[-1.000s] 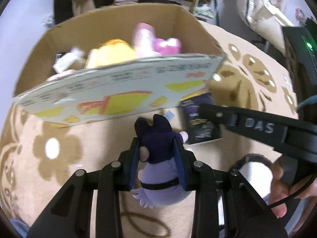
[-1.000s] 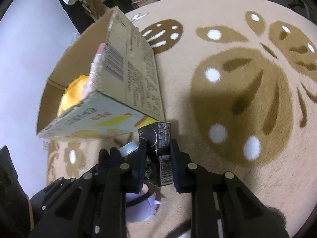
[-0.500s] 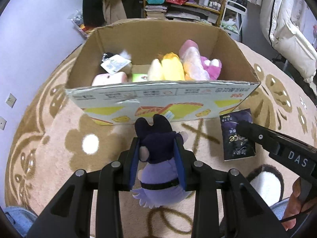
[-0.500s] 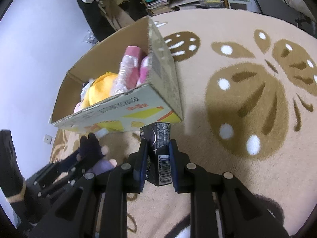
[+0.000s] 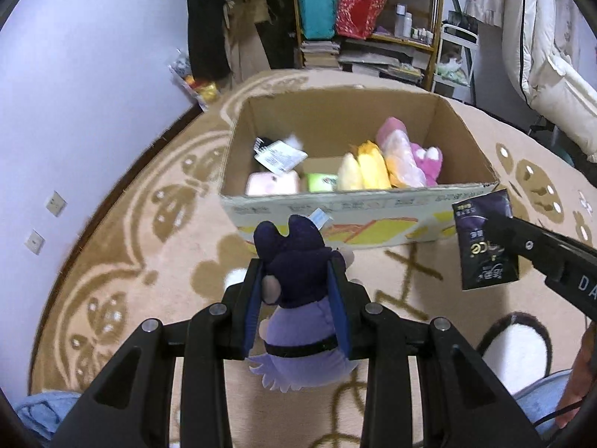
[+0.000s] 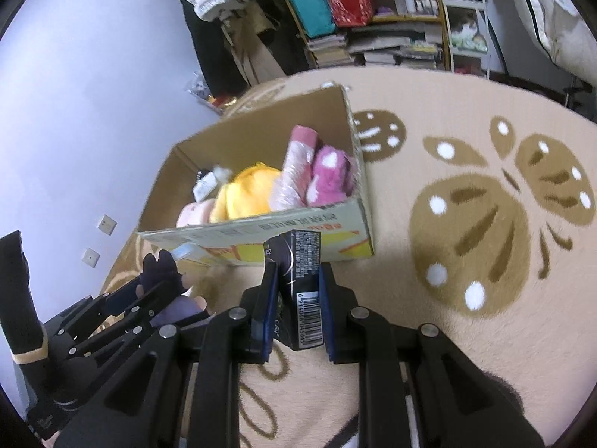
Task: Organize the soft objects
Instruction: 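Lift purple plush and black Face box and carry them above the box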
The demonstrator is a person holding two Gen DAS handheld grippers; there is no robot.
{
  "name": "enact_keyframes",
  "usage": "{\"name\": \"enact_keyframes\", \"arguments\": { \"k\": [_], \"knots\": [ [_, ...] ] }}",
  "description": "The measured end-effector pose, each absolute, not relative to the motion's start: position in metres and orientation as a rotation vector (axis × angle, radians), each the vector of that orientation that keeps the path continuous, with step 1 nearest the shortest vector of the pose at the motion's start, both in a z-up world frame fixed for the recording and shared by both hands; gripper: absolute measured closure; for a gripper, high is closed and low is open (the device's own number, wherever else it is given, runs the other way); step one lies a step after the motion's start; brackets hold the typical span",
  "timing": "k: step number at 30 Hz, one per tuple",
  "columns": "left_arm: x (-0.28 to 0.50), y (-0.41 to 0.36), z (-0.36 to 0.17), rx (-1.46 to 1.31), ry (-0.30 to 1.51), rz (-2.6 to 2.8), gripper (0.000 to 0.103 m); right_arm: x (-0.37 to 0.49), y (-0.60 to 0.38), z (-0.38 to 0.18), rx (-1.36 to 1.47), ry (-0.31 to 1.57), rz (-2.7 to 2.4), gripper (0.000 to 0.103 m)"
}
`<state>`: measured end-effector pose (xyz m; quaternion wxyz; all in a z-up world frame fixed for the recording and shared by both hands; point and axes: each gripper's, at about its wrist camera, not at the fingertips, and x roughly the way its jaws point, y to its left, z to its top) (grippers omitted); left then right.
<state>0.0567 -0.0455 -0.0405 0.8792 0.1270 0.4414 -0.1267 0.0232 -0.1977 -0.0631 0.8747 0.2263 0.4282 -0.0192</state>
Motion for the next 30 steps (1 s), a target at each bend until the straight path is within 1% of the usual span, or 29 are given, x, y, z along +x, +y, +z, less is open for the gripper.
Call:
{"name": "enact_keyframes", "arguments": {
  "k": [9, 17, 24, 30],
  "knots": [
    [0.055, -0.028, -0.007, 0.279, 0.823, -0.239, 0.071, 0.016, -0.185, -0.033, 0.402, 0.81, -0.03, 0.082],
    [0.058, -0.01, 0.023, 0.239, 0.733, -0.189, 0.071, 0.01, -0.182, -0.011, 0.381, 0.713, -0.04, 0.082],
    [0.068, 0.004, 0.046, 0.187, 0.678, -0.167, 0.071, 0.008, -0.184, -0.003, 0.374, 0.633, -0.053, 0.081],
    [0.078, 0.006, 0.053, 0.169, 0.653, -0.166, 0.071, 0.01, -0.186, -0.002, 0.37, 0.587, -0.057, 0.081]
  ]
}}
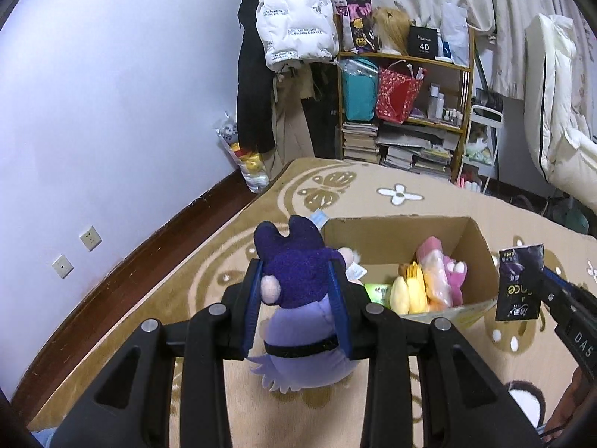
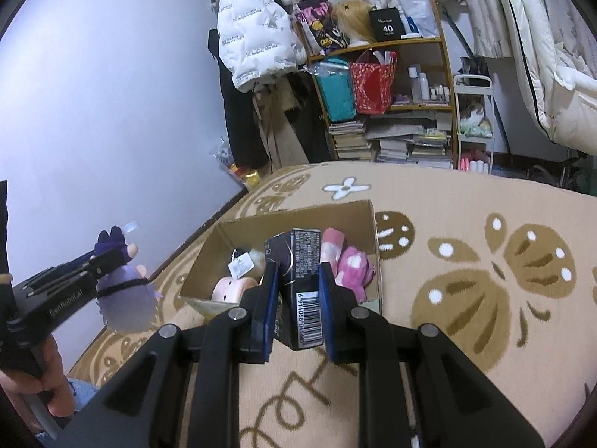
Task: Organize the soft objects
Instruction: 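Lift purple plush and black Face box and carry them above the box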
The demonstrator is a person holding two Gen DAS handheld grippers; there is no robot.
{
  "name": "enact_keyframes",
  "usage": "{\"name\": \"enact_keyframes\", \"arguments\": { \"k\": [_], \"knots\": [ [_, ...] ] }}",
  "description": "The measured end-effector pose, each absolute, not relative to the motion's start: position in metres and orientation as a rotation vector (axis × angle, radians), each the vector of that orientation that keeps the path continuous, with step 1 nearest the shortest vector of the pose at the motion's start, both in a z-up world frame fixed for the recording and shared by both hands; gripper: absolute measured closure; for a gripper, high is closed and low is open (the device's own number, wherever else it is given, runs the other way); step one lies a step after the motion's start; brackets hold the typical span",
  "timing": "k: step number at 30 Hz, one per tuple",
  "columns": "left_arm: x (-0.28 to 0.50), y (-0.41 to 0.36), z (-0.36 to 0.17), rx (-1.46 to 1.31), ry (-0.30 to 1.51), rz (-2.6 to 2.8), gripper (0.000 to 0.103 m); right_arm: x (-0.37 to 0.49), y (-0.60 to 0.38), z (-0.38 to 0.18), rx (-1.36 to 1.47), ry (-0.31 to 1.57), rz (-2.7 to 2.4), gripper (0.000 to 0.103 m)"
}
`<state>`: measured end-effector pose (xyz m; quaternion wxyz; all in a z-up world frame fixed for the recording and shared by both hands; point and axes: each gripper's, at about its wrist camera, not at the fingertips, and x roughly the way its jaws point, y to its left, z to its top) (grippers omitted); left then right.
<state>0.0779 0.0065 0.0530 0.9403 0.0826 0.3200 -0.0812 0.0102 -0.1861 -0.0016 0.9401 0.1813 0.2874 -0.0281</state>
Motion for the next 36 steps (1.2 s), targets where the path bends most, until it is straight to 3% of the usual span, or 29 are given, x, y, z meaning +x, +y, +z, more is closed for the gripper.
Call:
{"name": "enact_keyframes", "arguments": {
  "k": [36],
  "knots": [
    [0.115, -0.038, 0.042, 0.221, 0.613, -0.204, 0.07, 0.039, -0.196, -0.016, 0.41, 0.483, -0.038, 0.081]
  ]
}}
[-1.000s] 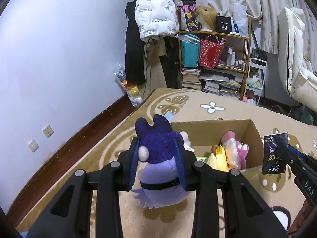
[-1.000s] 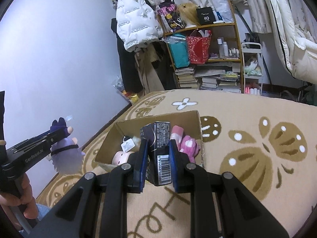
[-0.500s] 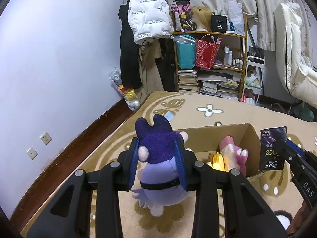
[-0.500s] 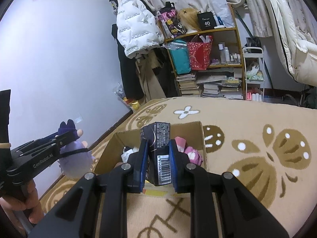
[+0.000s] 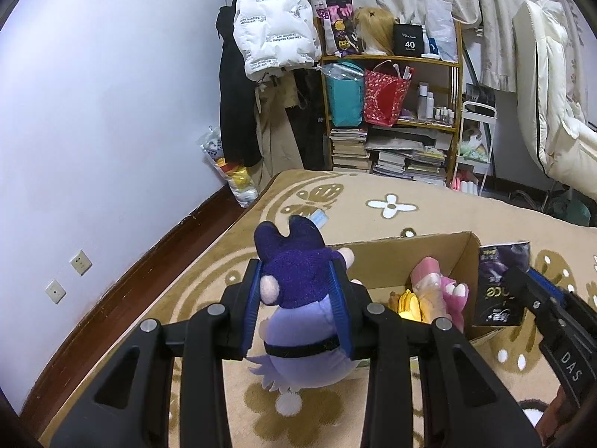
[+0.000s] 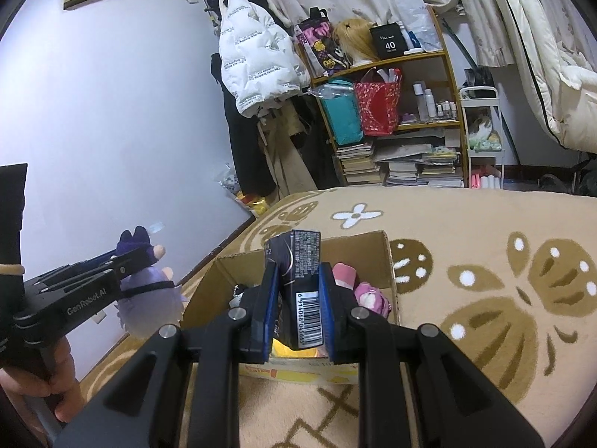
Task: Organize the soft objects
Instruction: 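Lift purple plush and black Face box and carry them above the box, then open both grippers to drop purple plush and Face box into box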
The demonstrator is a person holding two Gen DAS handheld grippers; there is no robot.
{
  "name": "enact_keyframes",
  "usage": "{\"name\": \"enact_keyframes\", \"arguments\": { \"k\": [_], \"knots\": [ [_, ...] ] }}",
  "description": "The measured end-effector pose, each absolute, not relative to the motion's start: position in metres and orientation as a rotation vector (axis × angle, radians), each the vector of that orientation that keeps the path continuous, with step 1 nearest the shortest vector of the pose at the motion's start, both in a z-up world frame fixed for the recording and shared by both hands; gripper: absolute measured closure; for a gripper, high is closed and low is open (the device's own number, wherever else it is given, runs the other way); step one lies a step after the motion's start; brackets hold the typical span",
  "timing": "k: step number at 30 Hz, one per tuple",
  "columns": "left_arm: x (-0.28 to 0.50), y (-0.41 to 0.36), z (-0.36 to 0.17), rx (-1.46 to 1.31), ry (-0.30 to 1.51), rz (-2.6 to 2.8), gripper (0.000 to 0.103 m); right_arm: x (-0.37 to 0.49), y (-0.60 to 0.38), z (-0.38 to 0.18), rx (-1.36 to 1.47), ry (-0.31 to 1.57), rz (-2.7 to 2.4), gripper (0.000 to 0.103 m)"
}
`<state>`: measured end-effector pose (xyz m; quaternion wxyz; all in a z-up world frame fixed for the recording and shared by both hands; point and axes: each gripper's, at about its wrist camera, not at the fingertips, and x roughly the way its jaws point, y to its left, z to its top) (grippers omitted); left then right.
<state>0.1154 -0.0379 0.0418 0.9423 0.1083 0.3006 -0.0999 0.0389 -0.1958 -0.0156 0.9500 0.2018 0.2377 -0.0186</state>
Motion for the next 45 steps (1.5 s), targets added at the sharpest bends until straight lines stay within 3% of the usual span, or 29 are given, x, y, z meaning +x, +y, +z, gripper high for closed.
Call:
{"name": "enact_keyframes", "arguments": {
  "k": [27, 36, 38, 39, 41, 43, 45],
  "knots": [
    [0.156, -0.048, -0.012, 0.131, 0.745, -0.237, 0.067, 0.097, -0.216, -0.063, 0.551, 0.567, 0.018, 0.081],
    [0.157, -0.047, -0.017, 0.163, 0.743, -0.19, 0.043, 0.104, -0.206, -0.074, 0.511, 0.634, 0.026, 0.078],
    [0.156, -0.049, -0.017, 0.175, 0.745, -0.18, 0.023, 0.103, -0.206, -0.073, 0.511, 0.63, 0.028, 0.078],
    [0.155, -0.049, -0.016, 0.181, 0.744, -0.169, 0.019, 0.103, -0.207, -0.073, 0.507, 0.632, 0.025, 0.078],
    [0.153, -0.05, -0.015, 0.189, 0.737, -0.159, 0.013, 0.101, -0.206, -0.072, 0.499, 0.638, 0.011, 0.068],
    [0.151, -0.051, -0.013, 0.209, 0.739, -0.149, 0.007, 0.099, -0.207, -0.071, 0.503, 0.634, 0.003, 0.049],
    [0.149, -0.051, -0.012, 0.231, 0.735, -0.132, 0.002, 0.097, -0.207, -0.069, 0.503, 0.632, 0.008, 0.047]
  ]
}}
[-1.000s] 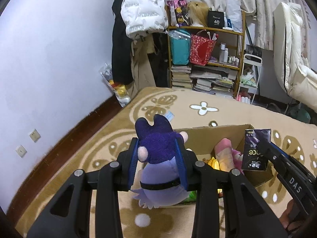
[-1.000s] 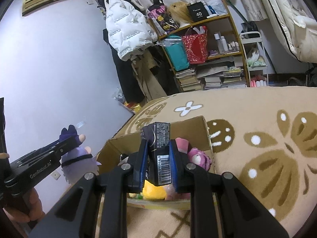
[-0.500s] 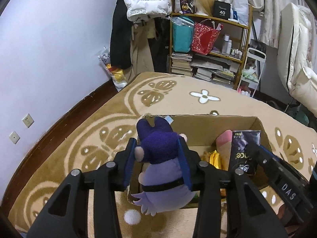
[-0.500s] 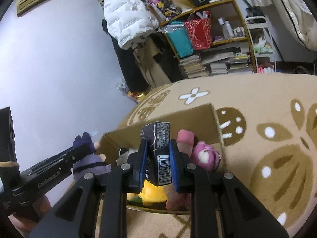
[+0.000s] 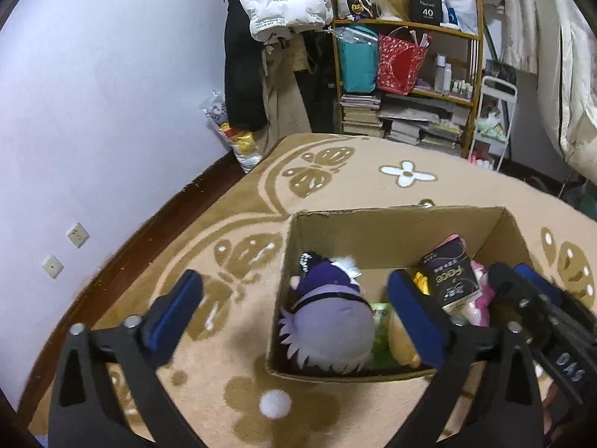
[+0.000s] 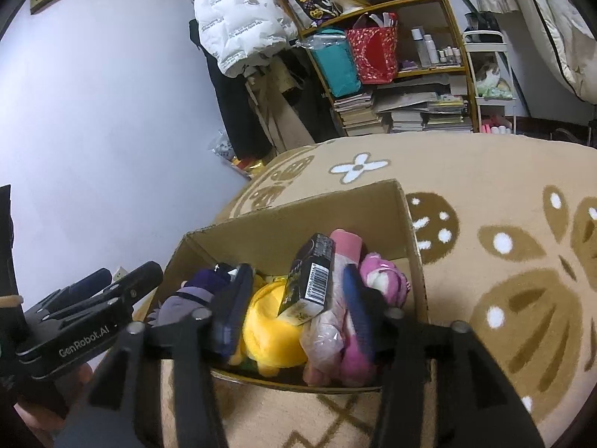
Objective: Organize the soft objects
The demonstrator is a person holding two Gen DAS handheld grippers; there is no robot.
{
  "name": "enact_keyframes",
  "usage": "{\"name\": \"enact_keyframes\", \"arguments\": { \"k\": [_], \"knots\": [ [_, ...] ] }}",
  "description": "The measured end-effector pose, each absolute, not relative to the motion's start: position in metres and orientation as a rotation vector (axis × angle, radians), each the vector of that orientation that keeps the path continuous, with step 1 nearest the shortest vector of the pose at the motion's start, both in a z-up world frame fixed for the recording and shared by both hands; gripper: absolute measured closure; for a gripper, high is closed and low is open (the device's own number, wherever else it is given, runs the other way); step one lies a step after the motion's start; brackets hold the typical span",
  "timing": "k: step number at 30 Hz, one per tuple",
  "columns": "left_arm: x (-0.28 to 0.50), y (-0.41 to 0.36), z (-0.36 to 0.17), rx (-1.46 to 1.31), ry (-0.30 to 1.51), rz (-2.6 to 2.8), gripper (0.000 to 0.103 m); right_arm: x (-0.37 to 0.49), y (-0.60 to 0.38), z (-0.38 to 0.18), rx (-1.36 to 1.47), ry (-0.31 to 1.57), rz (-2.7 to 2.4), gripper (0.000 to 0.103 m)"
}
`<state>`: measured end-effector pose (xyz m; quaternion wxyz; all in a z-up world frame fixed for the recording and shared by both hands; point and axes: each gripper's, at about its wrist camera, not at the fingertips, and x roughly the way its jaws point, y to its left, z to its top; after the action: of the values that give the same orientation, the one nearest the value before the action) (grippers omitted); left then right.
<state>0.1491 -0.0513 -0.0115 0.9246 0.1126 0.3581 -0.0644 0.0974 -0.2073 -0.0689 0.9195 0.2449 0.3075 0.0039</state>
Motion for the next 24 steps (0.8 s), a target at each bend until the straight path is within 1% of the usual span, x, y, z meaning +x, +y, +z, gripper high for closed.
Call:
{"name": "enact_keyframes", "arguments": {
  "k": [2, 3, 4, 5, 7, 8, 11, 24],
  "knots": [
    [0.147, -0.051, -0.009, 0.255, 0.724, -0.119, 0.001, 0.095, -0.209, -0.065, 0.502, 0.626, -0.001, 0.036],
    [0.146, -0.051, -0.008, 0.263, 0.722, -0.114, 0.001, 0.093, -0.209, -0.063, 0.502, 0.618, -0.005, 0.032],
    [0.145, -0.05, -0.006, 0.272, 0.717, -0.11, 0.0, 0.09, -0.21, -0.06, 0.502, 0.606, -0.009, 0.026],
    [0.144, -0.049, -0.005, 0.274, 0.714, -0.109, 0.0, 0.089, -0.21, -0.058, 0.501, 0.6, -0.013, 0.023],
    [0.141, -0.047, -0.002, 0.278, 0.71, -0.11, 0.0, 0.085, -0.211, -0.052, 0.487, 0.595, -0.037, 0.014],
    [0.141, -0.046, 0.0, 0.28, 0.709, -0.107, 0.0, 0.085, -0.211, -0.05, 0.484, 0.595, -0.04, 0.012],
    [0.136, -0.044, 0.004, 0.285, 0.7, -0.108, 0.0, 0.079, -0.212, -0.044, 0.475, 0.59, -0.051, 0.0],
    [0.106, -0.025, 0.018, 0.288, 0.682, -0.1, 0.0, 0.055, -0.209, -0.033, 0.461, 0.582, -0.077, 0.0]
  ]
}}
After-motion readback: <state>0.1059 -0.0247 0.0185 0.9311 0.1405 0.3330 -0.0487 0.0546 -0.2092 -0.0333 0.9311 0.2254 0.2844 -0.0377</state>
